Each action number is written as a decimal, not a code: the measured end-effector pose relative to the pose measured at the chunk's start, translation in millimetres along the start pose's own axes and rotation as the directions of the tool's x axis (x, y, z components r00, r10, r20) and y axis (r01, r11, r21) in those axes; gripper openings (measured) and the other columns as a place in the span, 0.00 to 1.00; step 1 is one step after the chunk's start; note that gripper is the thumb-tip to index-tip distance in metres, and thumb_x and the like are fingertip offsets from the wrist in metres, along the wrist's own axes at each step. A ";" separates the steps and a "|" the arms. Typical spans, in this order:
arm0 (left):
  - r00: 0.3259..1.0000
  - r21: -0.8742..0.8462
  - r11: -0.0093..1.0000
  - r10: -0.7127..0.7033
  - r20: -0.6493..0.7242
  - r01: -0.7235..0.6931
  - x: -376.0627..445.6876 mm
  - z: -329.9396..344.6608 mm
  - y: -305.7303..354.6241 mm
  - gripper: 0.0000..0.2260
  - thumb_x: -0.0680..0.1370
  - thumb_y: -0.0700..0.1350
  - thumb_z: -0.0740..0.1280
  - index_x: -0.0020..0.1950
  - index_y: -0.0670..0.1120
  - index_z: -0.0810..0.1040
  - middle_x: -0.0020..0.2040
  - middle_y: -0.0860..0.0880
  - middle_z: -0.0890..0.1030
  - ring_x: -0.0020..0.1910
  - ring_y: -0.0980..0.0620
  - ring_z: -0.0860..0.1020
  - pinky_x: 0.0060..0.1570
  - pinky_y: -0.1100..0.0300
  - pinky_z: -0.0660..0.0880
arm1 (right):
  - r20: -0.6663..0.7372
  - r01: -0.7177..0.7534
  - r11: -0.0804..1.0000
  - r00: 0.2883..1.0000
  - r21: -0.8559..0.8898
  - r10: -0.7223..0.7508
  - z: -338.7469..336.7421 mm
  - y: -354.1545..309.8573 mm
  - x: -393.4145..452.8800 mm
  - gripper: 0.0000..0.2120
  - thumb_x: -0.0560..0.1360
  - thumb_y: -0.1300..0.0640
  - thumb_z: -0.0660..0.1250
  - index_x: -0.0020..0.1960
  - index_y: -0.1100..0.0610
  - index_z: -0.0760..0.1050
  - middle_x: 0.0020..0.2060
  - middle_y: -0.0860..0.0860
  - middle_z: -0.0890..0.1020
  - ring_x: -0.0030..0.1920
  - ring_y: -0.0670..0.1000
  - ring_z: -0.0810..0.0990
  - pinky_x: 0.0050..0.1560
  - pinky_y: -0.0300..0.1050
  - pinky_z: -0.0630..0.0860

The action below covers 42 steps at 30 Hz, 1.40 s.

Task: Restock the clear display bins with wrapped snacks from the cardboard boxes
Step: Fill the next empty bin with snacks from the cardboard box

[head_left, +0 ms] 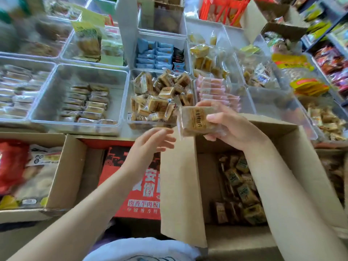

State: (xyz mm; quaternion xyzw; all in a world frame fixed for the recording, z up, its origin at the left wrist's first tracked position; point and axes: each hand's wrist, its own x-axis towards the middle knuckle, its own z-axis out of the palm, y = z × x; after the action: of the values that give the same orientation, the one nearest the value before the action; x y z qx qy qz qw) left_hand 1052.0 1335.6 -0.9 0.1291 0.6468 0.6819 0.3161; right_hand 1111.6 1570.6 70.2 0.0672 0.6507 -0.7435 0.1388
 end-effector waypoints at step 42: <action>0.961 0.993 0.096 0.257 -0.098 0.075 131.9 -341.8 -107.8 0.21 0.80 0.55 0.53 0.48 0.49 0.85 0.45 0.50 0.83 0.52 0.47 0.78 0.61 0.47 0.65 | -0.204 -0.243 0.177 0.956 -0.954 0.213 172.4 118.5 378.6 0.21 0.82 0.58 0.58 0.74 0.59 0.66 0.71 0.56 0.68 0.71 0.56 0.67 0.70 0.51 0.68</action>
State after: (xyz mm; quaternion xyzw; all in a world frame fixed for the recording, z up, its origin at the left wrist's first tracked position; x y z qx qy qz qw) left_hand 779.3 1136.9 -179.9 0.2615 0.9597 0.1006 0.0217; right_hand 799.7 1342.0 -123.6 0.0704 0.9548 -0.1429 0.2511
